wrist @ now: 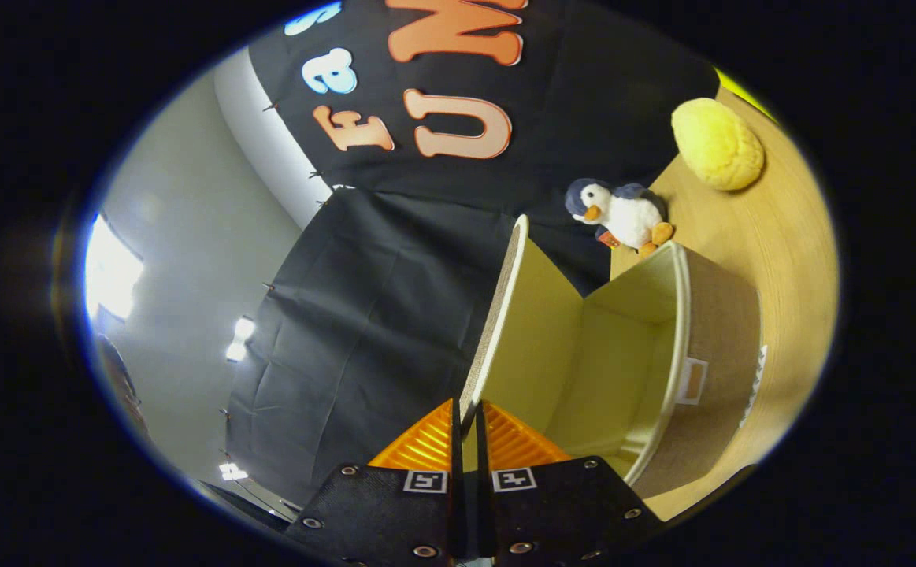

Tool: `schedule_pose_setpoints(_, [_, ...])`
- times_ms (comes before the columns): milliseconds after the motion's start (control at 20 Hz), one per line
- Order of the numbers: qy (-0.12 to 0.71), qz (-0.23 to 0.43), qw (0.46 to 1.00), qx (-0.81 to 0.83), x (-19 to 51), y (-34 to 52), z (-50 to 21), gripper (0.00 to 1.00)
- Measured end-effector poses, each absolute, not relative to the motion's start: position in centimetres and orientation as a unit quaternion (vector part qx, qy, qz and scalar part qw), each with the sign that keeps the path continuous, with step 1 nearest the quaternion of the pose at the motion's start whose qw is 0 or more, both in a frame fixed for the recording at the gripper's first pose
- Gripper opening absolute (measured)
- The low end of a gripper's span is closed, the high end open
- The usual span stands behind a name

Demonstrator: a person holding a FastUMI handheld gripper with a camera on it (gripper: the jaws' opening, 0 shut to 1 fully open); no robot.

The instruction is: Open the storage box then place both shoes into the box .Put the left shoe in first, then the right shoe, with the right side of both shoes facing outward in a uniform manner.

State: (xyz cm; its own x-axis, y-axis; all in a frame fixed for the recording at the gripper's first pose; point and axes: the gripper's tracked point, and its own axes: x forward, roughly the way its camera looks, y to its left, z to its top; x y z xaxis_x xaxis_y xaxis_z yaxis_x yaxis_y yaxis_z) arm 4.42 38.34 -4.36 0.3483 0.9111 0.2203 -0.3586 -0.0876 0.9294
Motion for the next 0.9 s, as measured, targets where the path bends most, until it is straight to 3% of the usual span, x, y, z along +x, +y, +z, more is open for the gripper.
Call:
schedule_pose_setpoints(550, [0.326, 0.511, 0.700, 0.378, 5.2, 52.8, -0.2, 0.11])
schedule_pose_setpoints(850, [0.346, 0.467, 0.766, 0.275, 4.3, 52.9, -2.6, 0.39])
schedule_pose_setpoints(900, [0.350, 0.459, 0.772, 0.265, 4.7, 52.3, -3.2, 0.50])
